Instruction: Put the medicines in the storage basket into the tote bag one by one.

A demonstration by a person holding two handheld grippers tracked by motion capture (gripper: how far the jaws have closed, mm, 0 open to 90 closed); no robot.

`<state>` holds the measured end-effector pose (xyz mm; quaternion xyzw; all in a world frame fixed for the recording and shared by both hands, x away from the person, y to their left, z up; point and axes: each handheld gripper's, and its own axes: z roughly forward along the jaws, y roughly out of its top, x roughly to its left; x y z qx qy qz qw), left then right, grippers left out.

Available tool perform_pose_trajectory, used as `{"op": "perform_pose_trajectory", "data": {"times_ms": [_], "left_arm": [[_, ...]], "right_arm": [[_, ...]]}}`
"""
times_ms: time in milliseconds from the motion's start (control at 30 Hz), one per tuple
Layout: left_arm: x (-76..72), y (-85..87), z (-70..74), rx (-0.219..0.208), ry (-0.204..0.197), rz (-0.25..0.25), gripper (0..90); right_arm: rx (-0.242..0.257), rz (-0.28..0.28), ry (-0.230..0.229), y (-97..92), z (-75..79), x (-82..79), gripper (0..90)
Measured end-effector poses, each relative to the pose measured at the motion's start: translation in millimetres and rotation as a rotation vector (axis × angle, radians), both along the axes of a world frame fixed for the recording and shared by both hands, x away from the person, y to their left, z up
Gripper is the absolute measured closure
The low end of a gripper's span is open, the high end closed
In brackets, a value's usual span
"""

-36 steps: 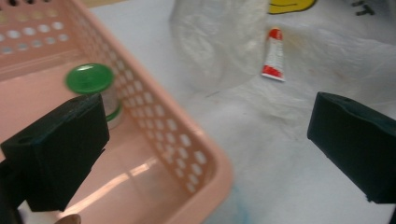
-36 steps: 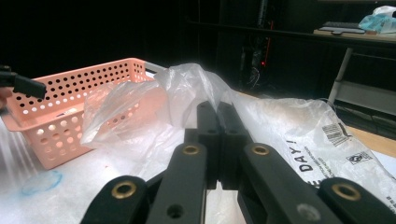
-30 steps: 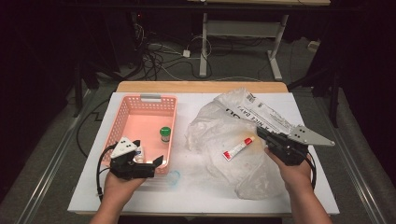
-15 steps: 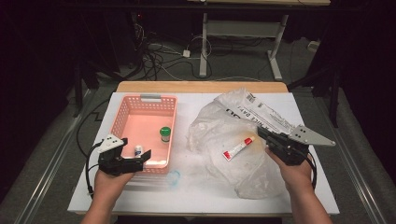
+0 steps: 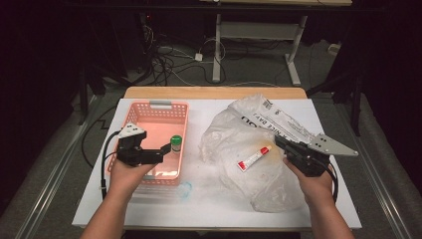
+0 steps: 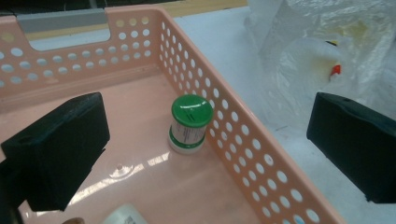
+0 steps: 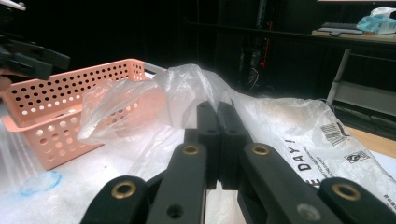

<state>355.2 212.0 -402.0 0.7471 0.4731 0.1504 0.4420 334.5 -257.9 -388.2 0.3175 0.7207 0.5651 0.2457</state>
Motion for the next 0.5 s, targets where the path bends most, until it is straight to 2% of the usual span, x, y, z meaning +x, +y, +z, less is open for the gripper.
{"op": "perform_pose_trajectory", "data": {"times_ms": [100, 300, 400, 500], "left_arm": [[12.7, -1.9, -1.1, -0.02, 0.036, 0.01, 0.0], [32.1, -6.6, -3.7, 0.011, 0.061, 0.013, 0.0], [39.6, -9.0, -4.9, 0.022, 0.061, 0.013, 0.5], [47.8, -11.0, -7.0, 0.026, 0.088, -0.002, 2.6]], "right_arm": [[0.003, -0.002, 0.001, -0.5, 0.0, 0.4, 90.0], [0.002, -0.002, -0.001, -1.5, 0.7, 0.2, 90.0], [0.004, -0.002, -0.005, -2.1, 0.6, 0.9, 90.0], [0.006, -0.005, -0.005, -2.5, 1.2, 0.8, 90.0]]}}
